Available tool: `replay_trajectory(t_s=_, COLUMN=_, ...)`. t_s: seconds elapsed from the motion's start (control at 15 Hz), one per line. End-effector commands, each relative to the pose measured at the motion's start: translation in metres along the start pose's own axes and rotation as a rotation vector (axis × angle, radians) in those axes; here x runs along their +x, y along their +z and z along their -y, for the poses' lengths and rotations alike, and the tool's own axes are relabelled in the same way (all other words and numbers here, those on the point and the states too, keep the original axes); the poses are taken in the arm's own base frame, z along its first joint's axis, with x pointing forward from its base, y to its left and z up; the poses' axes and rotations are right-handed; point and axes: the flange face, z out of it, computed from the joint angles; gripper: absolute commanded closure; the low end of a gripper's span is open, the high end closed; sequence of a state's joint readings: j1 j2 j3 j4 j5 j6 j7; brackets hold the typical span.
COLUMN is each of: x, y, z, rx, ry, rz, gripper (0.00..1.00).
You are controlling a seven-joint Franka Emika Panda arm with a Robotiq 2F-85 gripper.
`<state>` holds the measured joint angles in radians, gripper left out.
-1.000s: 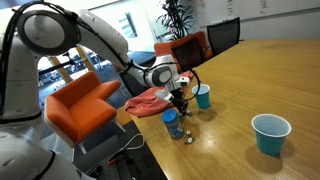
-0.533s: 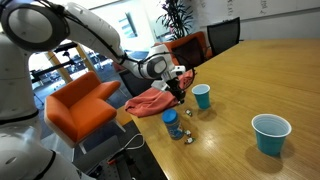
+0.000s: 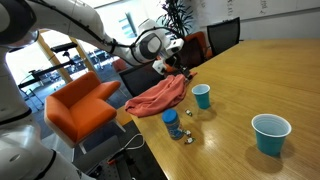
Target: Take the left sweet and put it in the left blue cup
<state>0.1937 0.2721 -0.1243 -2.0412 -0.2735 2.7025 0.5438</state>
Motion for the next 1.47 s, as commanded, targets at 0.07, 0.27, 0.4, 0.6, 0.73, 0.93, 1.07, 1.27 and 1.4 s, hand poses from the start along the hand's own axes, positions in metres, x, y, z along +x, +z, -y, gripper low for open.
replay_trajectory(t_s=0.07, x=0.017, y=0.002, z=-0.031, rx=-0.066, ry=0.106, rz=-0.075, gripper=0.94)
replay_trajectory(t_s=0.27, x=0.018, y=0.017, z=-0.038, rx=-0.051, ry=0.132, rz=-0.073, gripper=0.94)
replay_trajectory(t_s=0.4, x=0.018, y=0.027, z=-0.040, rx=-0.053, ry=0.135, rz=-0.074, gripper=0.94)
replay_trajectory(t_s=0.6, x=0.017, y=0.040, z=-0.042, rx=-0.059, ry=0.137, rz=-0.065, gripper=0.94)
replay_trajectory(t_s=0.73, x=0.018, y=0.046, z=-0.041, rx=-0.059, ry=0.135, rz=-0.057, gripper=0.94)
replay_trajectory(t_s=0.93, x=0.018, y=0.054, z=-0.036, rx=-0.044, ry=0.145, rz=-0.049, gripper=0.94)
replay_trajectory(t_s=1.07, x=0.018, y=0.057, z=-0.032, rx=-0.033, ry=0.155, rz=-0.042, gripper=0.94)
replay_trajectory(t_s=1.27, x=0.016, y=0.058, z=-0.026, rx=-0.020, ry=0.170, rz=-0.025, gripper=0.45)
replay_trajectory(t_s=1.4, x=0.013, y=0.051, z=-0.023, rx=-0.008, ry=0.178, rz=-0.029, gripper=0.30)
